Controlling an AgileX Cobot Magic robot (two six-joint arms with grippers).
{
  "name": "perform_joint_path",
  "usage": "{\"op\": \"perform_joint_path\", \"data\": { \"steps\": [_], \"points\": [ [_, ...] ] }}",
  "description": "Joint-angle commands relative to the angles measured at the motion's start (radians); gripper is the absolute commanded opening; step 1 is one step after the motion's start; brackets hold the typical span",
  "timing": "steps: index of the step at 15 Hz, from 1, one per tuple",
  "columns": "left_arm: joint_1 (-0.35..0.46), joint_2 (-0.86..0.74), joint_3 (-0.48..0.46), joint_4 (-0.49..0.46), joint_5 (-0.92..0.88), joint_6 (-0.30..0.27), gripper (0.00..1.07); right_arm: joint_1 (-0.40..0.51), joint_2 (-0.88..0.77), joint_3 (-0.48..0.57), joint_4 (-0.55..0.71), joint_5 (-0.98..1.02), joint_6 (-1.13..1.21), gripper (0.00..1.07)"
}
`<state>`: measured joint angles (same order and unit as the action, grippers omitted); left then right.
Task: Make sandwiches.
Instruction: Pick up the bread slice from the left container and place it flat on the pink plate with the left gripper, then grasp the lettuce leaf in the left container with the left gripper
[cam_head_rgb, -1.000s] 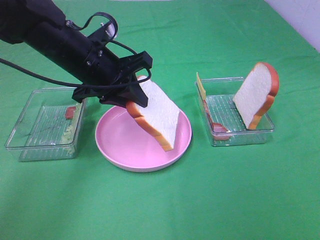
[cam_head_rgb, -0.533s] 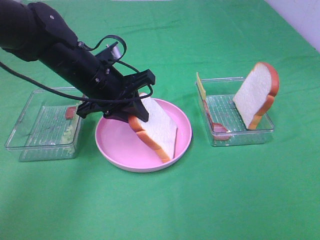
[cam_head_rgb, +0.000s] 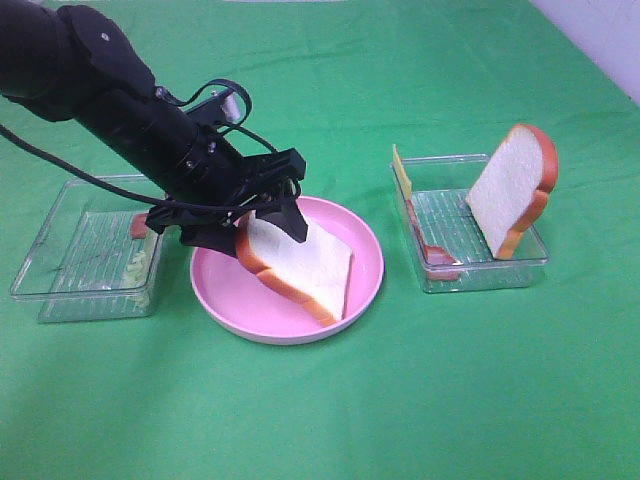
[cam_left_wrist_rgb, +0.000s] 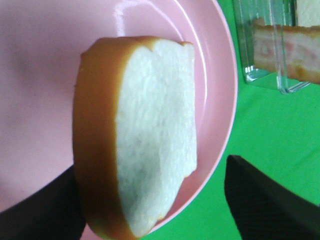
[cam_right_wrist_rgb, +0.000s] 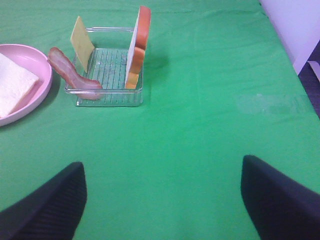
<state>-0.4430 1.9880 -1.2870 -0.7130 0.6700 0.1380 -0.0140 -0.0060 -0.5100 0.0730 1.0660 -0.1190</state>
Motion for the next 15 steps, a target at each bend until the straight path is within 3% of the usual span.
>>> {"op": "perform_joint_path", "data": {
  "steps": [1, 5, 10, 15],
  "points": [
    [-0.002, -0.002, 0.003, 0.049, -0.002, 0.001, 0.76, -0.002, -0.014, 0.005, 0.0, -0.006, -0.012, 0.79],
    [-0.002, -0.005, -0.045, 0.163, 0.036, -0.003, 0.76, -0.002, -0.014, 0.005, 0.0, -0.006, -0.012, 0.79],
    [-0.002, -0.005, -0.136, 0.202, 0.08, -0.029, 0.76, -0.002, -0.014, 0.005, 0.0, -0.006, -0.012, 0.79],
    [-0.002, -0.005, -0.327, 0.447, 0.344, -0.226, 0.76, -0.002, -0.014, 0.005, 0.0, -0.006, -0.012, 0.79]
  ]
}}
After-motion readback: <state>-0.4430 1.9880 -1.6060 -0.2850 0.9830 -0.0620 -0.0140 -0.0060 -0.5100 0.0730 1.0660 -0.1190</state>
